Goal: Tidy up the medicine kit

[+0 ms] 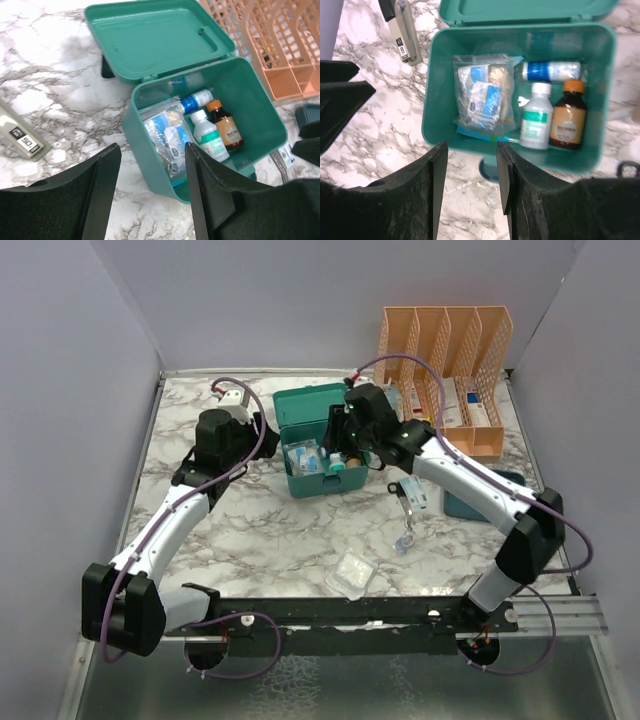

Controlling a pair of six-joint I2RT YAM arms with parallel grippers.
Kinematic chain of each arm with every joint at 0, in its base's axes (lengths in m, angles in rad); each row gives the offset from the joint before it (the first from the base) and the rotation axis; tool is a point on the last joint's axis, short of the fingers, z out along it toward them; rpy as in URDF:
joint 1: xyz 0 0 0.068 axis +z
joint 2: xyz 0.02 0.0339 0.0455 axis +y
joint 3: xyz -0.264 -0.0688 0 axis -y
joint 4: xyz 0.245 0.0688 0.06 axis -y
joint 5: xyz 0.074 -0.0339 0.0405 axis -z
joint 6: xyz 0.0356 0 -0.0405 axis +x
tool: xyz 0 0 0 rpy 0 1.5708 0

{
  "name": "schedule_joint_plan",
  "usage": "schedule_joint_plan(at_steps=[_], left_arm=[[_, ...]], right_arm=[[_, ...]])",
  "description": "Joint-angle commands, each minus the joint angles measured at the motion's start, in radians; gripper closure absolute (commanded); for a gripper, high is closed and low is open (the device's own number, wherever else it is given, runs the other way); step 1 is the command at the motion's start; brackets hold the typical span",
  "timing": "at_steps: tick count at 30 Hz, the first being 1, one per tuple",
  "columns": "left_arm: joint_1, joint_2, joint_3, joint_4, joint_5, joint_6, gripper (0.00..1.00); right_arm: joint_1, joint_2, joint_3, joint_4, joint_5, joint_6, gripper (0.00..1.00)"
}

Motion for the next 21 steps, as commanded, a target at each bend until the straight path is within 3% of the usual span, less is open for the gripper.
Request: schedule_joint_plan(at_steps=[1, 5, 9, 10, 11, 15, 21], left_arm=[[-0.028, -0.040, 0.022, 0.025, 0.170, 0.112, 0.43], [-0.072, -0.055, 0.041, 0.015, 0.243, 0.183, 0.38], [-0.093, -0.057, 0.073, -0.021, 0.235, 0.244, 0.29], [-0.098, -0.057, 0.082, -0.033, 0.229, 0.275, 0.10], [-0.104, -0.057, 0.090, -0.045, 0.218, 0.292, 0.02], [-0.118, -0.056, 0.111, -0.061, 0.204, 0.317, 0.01], [-0.136, -0.047, 0.119, -0.042, 0.233, 0.290, 0.01]], right_arm=[[0.002, -0.168, -0.206, 0.077, 0.123, 0.011, 0.55], [0.002, -0.319, -0.392, 0.067, 0.185, 0.023, 0.55], [0.002, -0.437, -0.557, 0.071, 0.149, 0.021, 0.50], [0.002, -0.453, -0.588, 0.072, 0.126, 0.017, 0.49], [0.001, -0.465, -0.616, 0.069, 0.107, 0.016, 0.49], [0.001, -0.484, -0.705, 0.051, 0.021, 0.034, 0.47], [0.002, -0.376, -0.697, -0.108, -0.117, 0.085, 0.48]])
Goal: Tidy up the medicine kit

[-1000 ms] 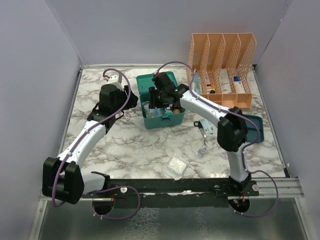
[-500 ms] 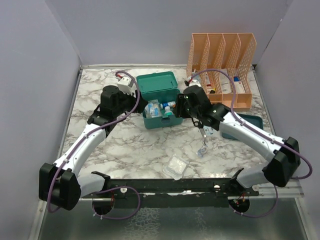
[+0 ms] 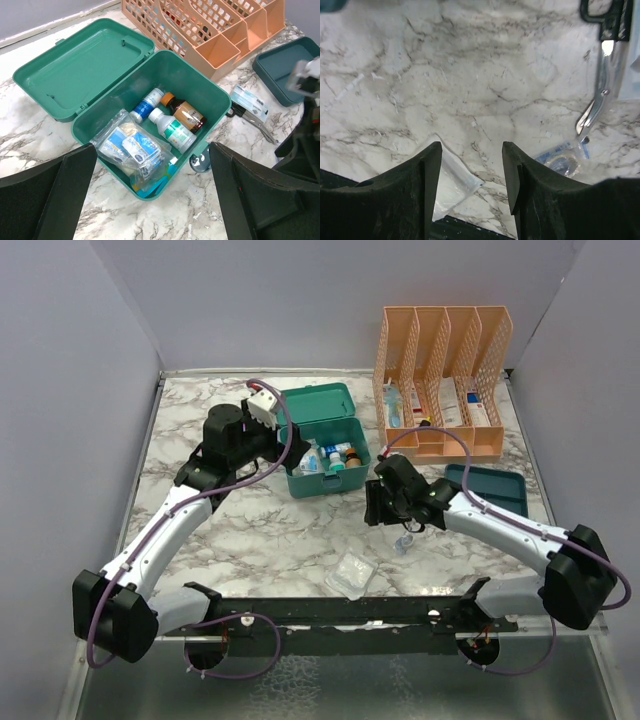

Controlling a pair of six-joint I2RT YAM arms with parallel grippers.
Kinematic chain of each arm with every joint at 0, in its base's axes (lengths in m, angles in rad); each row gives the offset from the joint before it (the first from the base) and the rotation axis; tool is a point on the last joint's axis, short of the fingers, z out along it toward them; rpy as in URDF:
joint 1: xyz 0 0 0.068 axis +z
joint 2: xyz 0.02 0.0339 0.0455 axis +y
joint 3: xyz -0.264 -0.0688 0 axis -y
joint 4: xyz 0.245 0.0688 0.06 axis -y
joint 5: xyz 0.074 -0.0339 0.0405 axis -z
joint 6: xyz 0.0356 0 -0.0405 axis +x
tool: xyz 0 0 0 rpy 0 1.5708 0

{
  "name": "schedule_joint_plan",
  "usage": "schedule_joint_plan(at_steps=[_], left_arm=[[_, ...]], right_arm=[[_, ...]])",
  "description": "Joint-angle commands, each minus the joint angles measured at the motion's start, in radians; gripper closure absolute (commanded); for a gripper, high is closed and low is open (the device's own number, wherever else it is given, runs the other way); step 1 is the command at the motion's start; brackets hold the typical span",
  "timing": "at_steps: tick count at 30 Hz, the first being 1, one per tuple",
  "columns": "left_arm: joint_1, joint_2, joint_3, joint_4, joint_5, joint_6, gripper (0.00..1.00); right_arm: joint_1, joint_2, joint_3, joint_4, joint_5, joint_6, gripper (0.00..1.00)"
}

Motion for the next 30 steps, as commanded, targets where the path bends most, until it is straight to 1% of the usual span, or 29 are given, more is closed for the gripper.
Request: schedule_joint_plan(at_steps=[1, 6, 9, 13, 17, 21, 30], left_arm=[[-0.016, -0.012, 0.026, 0.010, 0.039, 0.010, 0.01], [-0.041, -0.004, 0.026, 0.004, 0.019, 0.015, 0.01], [-0.050, -0.004, 0.025, 0.005, -0.005, 0.014, 0.01], [-0.056, -0.010, 0.018, 0.009, -0.040, 0.008, 0.01], [-0.061, -0.003, 0.013, 0.012, -0.047, 0.001, 0.01], [-0.067, -0.003, 0.006, 0.015, -0.049, 0.001, 0.01], [-0.074, -0.002, 0.001, 0.016, -0.056, 0.003, 0.01]], right_arm=[[0.002, 0.052, -0.005, -0.109, -0.148, 0.048, 0.49], [0.002, 0.033, -0.057, -0.092, -0.271, 0.055, 0.49], [0.002, 0.078, -0.037, -0.167, -0.334, 0.085, 0.52], [0.002, 0.097, -0.052, -0.203, -0.395, 0.116, 0.56], [0.002, 0.111, -0.085, -0.197, -0.420, 0.129, 0.58], [0.002, 0.154, -0.106, -0.160, -0.498, 0.113, 0.60], [0.002, 0.205, -0.092, -0.123, -0.476, 0.093, 0.64]])
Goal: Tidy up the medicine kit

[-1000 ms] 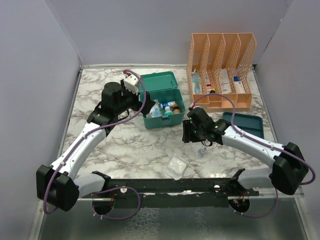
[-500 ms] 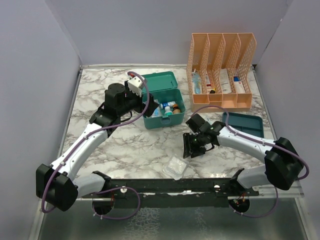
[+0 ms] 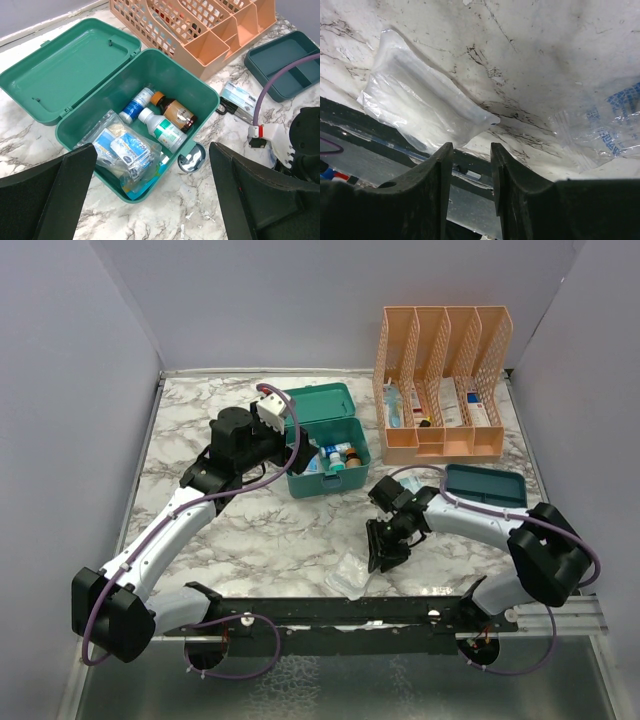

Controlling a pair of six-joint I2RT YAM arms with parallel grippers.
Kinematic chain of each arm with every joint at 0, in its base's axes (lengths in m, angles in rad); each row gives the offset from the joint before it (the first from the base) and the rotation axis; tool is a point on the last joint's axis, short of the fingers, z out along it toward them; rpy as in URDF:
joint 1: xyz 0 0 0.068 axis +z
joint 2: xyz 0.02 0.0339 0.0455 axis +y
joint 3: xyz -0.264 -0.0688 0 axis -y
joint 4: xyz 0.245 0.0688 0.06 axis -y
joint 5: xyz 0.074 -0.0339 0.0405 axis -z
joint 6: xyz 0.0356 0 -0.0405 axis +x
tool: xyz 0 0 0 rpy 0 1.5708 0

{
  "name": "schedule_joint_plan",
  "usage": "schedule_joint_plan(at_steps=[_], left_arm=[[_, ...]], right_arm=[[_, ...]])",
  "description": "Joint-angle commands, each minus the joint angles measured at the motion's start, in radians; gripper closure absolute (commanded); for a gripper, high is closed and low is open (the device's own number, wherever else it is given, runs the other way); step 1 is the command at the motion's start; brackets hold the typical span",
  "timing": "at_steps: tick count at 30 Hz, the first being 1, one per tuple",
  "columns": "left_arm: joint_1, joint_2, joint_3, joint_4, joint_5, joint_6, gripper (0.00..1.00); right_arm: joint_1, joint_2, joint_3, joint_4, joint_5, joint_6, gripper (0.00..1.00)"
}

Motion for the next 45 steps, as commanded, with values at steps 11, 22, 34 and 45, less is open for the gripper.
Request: schedule_joint_plan(at_steps=[11, 22, 34, 45], left_arm=[[-0.006, 0.003, -0.002, 0.024, -0.021, -0.009, 0.01], [-0.006, -0.003, -0.003, 0.024, -0.022, -0.010, 0.01], [-0.006, -0.011, -0.045, 0.083, 0.074, -0.042, 0.01], [-0.006, -0.037, -0.138, 0.302, 0.342, -0.216, 0.02]], right_arm=[[0.001, 0.072, 0.039, 0.101, 0.066, -0.043, 0.85], [0.002, -0.014, 0.096, 0.152, 0.225, -0.090, 0.99], [0.002, -0.314, -0.012, 0.333, 0.286, -0.254, 0.99], [0.002, -0.541, -0.048, 0.558, 0.394, -0.471, 0.99]])
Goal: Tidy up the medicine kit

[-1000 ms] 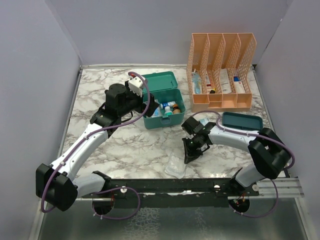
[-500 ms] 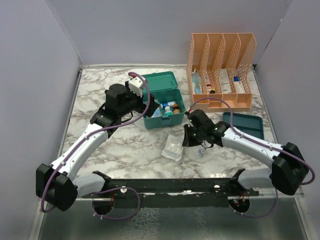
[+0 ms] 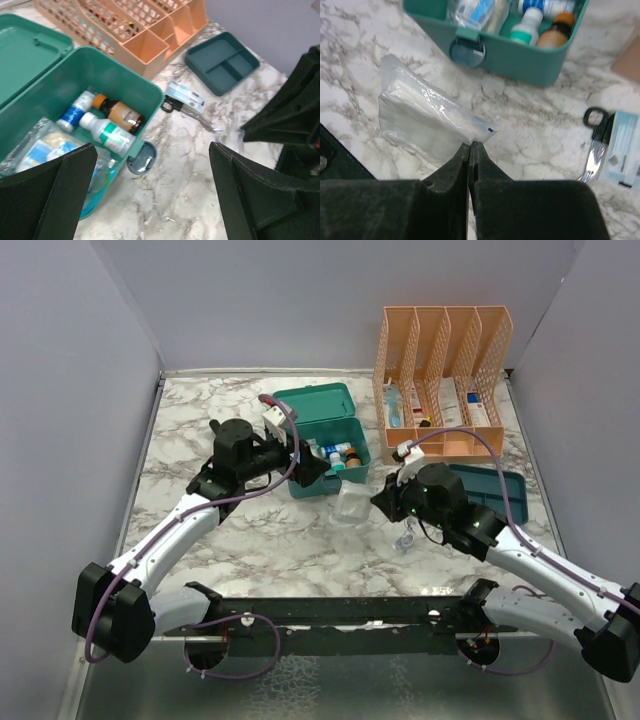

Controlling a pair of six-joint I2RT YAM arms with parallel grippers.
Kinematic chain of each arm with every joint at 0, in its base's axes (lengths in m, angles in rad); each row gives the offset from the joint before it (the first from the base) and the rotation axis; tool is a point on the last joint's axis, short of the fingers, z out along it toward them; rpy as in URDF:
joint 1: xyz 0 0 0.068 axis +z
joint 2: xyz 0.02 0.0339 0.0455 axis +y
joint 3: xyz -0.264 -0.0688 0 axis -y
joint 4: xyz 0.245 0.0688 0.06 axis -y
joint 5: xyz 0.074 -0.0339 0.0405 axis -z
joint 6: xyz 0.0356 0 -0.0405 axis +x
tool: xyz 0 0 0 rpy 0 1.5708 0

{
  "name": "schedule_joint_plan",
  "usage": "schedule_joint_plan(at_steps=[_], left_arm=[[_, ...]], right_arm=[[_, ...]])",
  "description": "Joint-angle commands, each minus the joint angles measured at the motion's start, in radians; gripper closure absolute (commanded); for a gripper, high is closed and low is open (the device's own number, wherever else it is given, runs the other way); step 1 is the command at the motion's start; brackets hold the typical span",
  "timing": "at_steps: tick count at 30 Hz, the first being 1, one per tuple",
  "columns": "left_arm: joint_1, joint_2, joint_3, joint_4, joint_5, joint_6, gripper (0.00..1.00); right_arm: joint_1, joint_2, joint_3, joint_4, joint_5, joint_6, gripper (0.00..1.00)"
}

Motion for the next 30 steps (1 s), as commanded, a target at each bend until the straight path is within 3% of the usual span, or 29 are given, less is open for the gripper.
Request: schedule_joint_plan(at_steps=[1, 7, 13, 21, 27, 30], left_arm=[[-0.005, -0.037, -0.018, 0.148, 0.154, -0.116, 0.02], [-0.002, -0.042, -0.035, 0.271, 0.149, -0.246, 0.06], [0.010, -0.002, 0.002, 0.312, 0.219, -0.339, 0.15], [0.014, -0.026, -0.041, 0.313, 0.172, -0.285, 0.18], [0.016, -0.019, -0.064, 0.312, 0.129, -0.261, 0.51], [0.017, -0.017, -0.058, 0.312, 0.136, -0.223, 0.77]], right_arm=[[0.002, -0.035, 0.025, 0.163, 0.102, -0.105, 0.99], [0.002, 0.050, 0.131, 0.239, 0.128, -0.151, 0.99], [0.002, 0.083, 0.183, 0.332, 0.046, -0.244, 0.99], [0.001, 0.147, 0.252, 0.333, 0.002, -0.233, 0.99], [0.001, 0.167, 0.273, 0.313, -0.016, -0.225, 0.99], [0.000, 0.176, 0.291, 0.287, -0.043, -0.220, 0.99]])
